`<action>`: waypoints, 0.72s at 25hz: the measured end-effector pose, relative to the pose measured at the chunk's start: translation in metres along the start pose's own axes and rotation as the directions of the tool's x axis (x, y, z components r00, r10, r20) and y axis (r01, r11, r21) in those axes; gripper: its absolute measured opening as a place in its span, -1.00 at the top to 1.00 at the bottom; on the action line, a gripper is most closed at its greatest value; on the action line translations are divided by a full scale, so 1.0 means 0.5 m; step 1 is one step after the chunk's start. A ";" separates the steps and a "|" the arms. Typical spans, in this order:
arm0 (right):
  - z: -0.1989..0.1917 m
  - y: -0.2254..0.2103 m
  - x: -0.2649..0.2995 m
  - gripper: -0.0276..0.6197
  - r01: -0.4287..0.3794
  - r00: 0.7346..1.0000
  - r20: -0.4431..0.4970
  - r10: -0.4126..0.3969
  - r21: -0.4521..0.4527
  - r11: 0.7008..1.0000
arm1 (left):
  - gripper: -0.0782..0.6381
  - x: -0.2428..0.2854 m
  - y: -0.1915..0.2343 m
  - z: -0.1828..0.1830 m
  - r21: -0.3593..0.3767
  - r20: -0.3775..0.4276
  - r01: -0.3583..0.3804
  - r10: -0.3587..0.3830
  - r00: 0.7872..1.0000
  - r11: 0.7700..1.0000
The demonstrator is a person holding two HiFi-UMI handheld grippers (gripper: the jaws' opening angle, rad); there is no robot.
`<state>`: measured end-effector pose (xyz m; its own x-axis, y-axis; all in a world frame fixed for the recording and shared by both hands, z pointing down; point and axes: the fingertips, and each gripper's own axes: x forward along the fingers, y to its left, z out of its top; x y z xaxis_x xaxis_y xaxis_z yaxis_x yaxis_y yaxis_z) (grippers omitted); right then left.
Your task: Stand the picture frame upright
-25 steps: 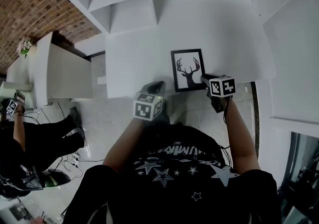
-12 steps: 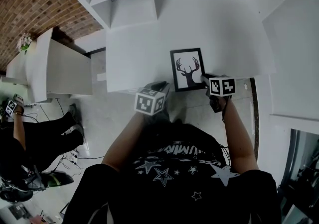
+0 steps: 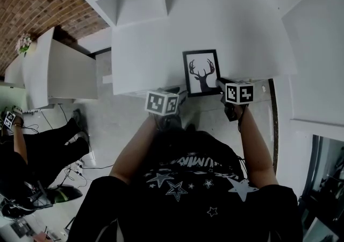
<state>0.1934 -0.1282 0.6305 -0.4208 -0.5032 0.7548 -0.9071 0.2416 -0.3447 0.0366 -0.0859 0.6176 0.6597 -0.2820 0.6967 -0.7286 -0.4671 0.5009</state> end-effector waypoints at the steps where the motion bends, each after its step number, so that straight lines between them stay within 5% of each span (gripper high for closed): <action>1: -0.003 0.001 -0.001 0.64 -0.001 1.000 0.001 0.001 0.003 1.000 | 0.41 0.004 -0.002 -0.002 -0.008 -0.006 0.006 -0.006 1.000 1.000; 18: -0.022 0.018 -0.013 0.65 -0.016 1.000 0.016 0.015 0.027 1.000 | 0.25 0.060 -0.012 -0.009 -0.144 -0.072 0.077 -0.088 0.994 0.987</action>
<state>0.1881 -0.1138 0.6287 -0.4345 -0.5128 0.7404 -0.9004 0.2268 -0.3714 0.0601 -0.0877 0.6377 0.7061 -0.1792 0.6850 -0.6947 -0.3622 0.6214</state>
